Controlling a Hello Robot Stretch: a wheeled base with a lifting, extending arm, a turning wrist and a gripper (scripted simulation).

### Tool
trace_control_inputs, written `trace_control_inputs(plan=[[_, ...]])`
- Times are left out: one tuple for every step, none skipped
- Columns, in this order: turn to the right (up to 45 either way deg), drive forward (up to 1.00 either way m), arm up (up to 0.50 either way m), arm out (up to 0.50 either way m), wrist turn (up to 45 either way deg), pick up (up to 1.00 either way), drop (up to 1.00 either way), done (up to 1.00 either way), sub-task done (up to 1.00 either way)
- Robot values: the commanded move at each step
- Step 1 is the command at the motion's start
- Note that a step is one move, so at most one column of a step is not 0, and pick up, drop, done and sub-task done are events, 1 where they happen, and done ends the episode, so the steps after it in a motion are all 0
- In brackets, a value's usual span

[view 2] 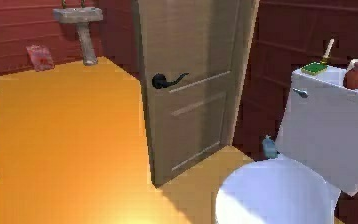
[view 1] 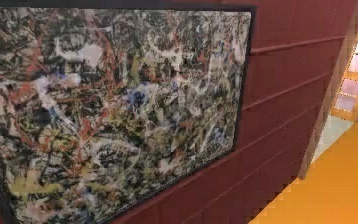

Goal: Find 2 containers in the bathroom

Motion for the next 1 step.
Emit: trace_control_inputs(plan=[[45.0,0.00,0.00,0.00,0.0,0.00,0.00,0.00,0.00]])
